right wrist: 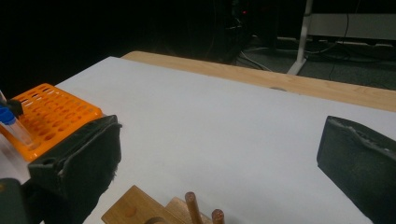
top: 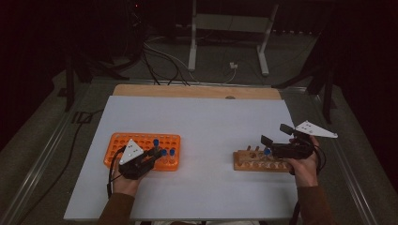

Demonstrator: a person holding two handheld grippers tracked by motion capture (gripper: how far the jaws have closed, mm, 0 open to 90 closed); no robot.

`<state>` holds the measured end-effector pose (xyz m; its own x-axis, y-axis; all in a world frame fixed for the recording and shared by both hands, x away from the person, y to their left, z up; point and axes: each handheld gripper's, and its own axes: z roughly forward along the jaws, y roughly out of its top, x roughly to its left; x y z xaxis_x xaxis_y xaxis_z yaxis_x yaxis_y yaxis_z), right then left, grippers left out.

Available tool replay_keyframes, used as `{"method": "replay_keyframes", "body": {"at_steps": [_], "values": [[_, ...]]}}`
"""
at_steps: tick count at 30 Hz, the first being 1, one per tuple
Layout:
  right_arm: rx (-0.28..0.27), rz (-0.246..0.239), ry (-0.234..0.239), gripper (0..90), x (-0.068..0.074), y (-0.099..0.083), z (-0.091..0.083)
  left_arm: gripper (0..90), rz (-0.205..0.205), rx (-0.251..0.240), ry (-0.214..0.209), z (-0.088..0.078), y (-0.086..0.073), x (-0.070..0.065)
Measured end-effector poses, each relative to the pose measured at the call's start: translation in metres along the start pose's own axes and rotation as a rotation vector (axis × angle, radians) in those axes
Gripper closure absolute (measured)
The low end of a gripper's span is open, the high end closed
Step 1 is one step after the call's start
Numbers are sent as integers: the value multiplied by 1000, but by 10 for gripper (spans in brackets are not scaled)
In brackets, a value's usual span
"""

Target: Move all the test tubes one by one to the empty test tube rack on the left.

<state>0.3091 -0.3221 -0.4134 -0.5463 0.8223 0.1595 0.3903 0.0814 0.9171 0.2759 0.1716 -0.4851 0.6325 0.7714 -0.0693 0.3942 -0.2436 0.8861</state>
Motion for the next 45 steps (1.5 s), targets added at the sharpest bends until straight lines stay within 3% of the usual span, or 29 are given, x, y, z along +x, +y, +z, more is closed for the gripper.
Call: {"method": "replay_keyframes", "body": {"at_steps": [4, 9, 13, 15, 21, 27, 31, 40, 45], "values": [[-2, 1, 2, 0, 0, 0, -1, 775, 21, 64, -2, 1, -6, 0], [-4, -1, 5, 0, 0, 0, -1, 777, 38, 104, 5, 4, -7, -2], [0, -1, 5, 0, 0, -1, 0, 773, 41, 109, 9, 4, -8, -3], [-1, 0, 6, 0, 1, -1, 0, 716, 40, 107, 22, 3, -8, -4], [5, 1, 8, 0, -1, -2, -1, 730, 35, 19, 24, -12, -1, -3], [5, -9, 3, 0, -1, -3, -4, 777, 61, 65, 19, -8, -3, -5], [10, -31, -22, 0, -2, -4, -8, 770, 44, 63, 11, -10, -3, -4], [22, -30, -59, 16, -12, -12, -20, 616, -27, -45, -22, -26, 2, 5], [45, -23, -71, 79, -17, -20, -24, 491, -58, -112, -17, -36, 6, 9]]}}
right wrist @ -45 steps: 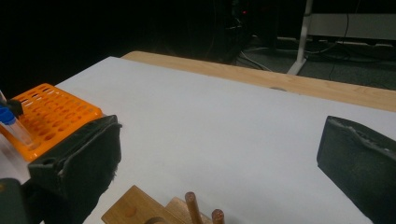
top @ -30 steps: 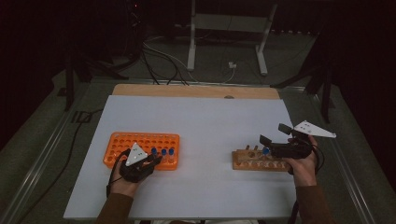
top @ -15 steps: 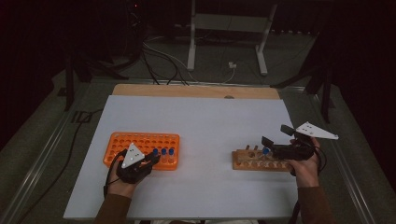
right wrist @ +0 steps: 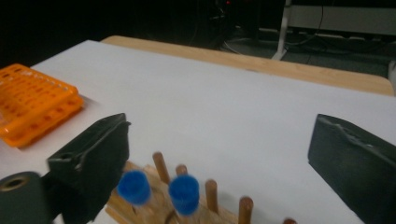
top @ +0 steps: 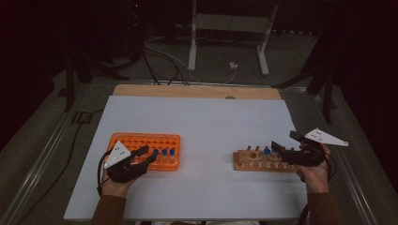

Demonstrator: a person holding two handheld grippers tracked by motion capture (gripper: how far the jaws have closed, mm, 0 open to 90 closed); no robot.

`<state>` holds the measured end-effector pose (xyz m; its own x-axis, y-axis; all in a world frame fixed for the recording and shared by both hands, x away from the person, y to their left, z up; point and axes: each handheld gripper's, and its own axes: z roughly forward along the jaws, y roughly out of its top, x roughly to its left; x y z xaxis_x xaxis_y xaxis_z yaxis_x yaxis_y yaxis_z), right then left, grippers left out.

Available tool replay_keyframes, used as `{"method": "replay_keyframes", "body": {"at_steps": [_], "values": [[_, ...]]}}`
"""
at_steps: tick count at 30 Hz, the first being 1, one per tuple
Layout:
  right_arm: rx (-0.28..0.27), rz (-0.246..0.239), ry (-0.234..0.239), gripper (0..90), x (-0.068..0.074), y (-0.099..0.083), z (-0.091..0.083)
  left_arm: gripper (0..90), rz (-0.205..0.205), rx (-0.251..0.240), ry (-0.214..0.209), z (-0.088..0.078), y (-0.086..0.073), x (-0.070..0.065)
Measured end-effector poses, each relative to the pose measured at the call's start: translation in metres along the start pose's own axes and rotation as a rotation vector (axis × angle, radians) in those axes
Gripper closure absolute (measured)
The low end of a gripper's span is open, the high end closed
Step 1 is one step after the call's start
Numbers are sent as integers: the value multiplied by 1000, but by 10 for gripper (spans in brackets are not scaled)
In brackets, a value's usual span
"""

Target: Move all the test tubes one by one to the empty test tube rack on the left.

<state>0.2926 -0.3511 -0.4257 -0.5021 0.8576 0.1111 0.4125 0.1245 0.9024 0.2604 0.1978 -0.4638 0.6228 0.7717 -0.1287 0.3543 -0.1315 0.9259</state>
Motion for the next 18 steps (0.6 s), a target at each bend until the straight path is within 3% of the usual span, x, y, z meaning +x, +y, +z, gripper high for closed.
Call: {"method": "replay_keyframes", "body": {"at_steps": [4, 5, 7, 11, 18], "values": [[19, -14, 6, 178, 0, -8, 1, 329, -21, -42, 57, -5, 5, 3], [25, -20, 13, 227, 0, -10, 1, 266, -21, -42, 57, -5, 5, 3], [34, -40, 23, 316, 1, -14, 2, 182, -44, -50, 105, -7, 6, 6], [42, -62, 33, 452, 4, -18, 5, 64, -74, -45, 150, -7, 5, 11], [68, -78, 50, 607, 4, -26, 7, 25, -95, -45, 175, -8, 3, 15]]}}
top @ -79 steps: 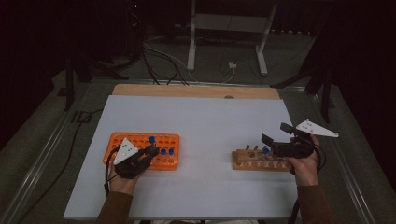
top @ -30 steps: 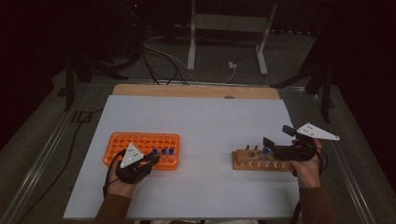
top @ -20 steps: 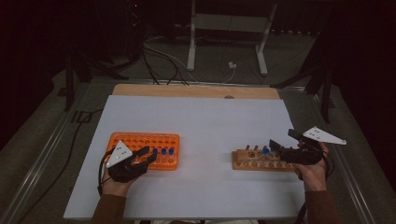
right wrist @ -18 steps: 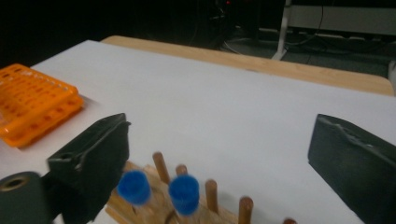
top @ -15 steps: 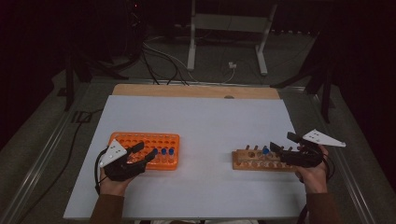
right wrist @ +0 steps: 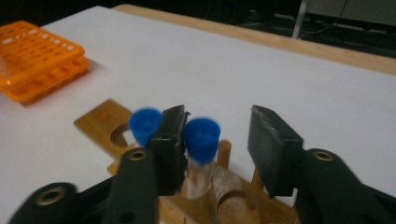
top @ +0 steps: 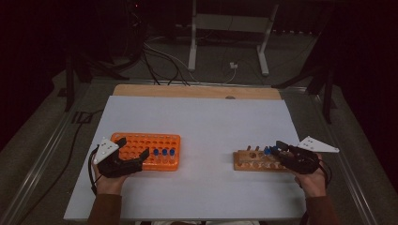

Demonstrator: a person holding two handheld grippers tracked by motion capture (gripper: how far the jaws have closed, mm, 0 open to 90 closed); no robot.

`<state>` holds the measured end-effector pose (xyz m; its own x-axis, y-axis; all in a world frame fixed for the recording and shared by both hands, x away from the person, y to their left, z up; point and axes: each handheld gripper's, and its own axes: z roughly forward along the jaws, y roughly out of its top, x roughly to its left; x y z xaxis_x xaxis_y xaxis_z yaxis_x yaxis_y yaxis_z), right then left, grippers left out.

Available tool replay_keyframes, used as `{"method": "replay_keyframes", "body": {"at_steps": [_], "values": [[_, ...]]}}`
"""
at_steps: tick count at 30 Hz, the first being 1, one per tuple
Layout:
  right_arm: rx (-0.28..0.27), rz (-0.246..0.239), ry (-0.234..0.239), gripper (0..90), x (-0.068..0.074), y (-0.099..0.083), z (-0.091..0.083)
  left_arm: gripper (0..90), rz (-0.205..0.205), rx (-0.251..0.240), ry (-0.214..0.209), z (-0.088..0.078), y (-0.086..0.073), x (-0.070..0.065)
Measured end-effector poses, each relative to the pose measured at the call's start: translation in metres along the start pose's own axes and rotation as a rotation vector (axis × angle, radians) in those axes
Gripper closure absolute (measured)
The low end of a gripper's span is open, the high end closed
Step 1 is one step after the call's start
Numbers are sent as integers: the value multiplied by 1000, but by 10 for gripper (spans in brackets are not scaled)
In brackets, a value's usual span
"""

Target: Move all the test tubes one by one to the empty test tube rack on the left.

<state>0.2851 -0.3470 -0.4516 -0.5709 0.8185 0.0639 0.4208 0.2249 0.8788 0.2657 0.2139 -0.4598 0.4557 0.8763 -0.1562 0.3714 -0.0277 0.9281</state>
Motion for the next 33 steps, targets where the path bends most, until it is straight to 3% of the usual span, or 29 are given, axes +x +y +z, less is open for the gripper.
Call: {"method": "replay_keyframes", "body": {"at_steps": [4, 9, 23, 33], "values": [[18, -14, 13, 699, 2, -5, 1, 22, -2, 16, 7, 2, -2, 1], [39, -46, 5, 744, 7, -8, 3, 20, -4, 16, 6, 2, -2, 1], [33, -49, 6, 768, 8, -7, 1, 14, -6, 22, 2, 3, -3, 1], [-19, -3, 37, 769, 5, 8, -7, 7, -3, 31, 9, 4, -4, 1]]}}
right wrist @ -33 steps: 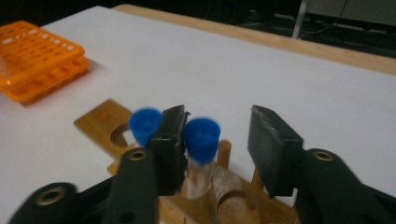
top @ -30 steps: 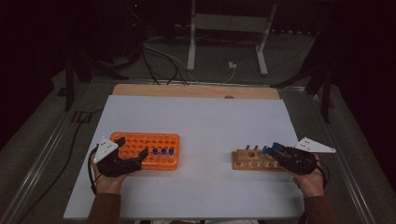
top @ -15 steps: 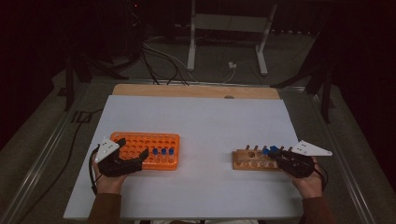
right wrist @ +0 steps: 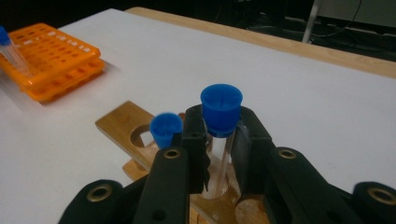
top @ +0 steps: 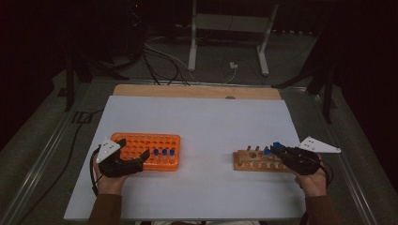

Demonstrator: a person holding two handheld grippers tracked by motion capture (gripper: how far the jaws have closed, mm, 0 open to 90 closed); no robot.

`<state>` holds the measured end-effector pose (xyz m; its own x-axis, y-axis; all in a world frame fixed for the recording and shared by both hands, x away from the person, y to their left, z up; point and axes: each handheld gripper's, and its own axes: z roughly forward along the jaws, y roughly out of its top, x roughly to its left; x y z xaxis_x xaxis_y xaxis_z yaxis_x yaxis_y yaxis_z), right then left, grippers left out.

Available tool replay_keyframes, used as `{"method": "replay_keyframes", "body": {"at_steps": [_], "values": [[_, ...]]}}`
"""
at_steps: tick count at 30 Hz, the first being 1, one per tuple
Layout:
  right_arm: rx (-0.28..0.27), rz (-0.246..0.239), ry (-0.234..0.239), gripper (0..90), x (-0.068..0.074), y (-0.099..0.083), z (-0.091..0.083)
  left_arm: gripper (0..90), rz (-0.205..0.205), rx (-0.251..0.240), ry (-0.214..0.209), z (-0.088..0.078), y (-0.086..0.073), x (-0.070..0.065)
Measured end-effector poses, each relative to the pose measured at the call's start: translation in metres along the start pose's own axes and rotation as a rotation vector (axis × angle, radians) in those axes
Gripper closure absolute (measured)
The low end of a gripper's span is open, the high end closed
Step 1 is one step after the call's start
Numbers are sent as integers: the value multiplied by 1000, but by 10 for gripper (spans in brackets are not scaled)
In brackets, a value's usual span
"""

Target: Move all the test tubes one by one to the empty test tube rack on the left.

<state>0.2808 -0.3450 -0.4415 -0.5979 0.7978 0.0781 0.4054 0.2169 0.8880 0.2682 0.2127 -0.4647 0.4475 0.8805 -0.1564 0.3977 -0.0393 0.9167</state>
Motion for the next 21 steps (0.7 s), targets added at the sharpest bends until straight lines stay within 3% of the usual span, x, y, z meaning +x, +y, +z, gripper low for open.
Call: {"method": "replay_keyframes", "body": {"at_steps": [7, 21], "values": [[-18, 12, 15, 770, -1, 14, -8, 7, 4, 6, 0, 1, 0, 0], [-67, -15, 3, 769, -1, 48, -18, 7, -2, -2, 16, 0, 1, 0]]}}
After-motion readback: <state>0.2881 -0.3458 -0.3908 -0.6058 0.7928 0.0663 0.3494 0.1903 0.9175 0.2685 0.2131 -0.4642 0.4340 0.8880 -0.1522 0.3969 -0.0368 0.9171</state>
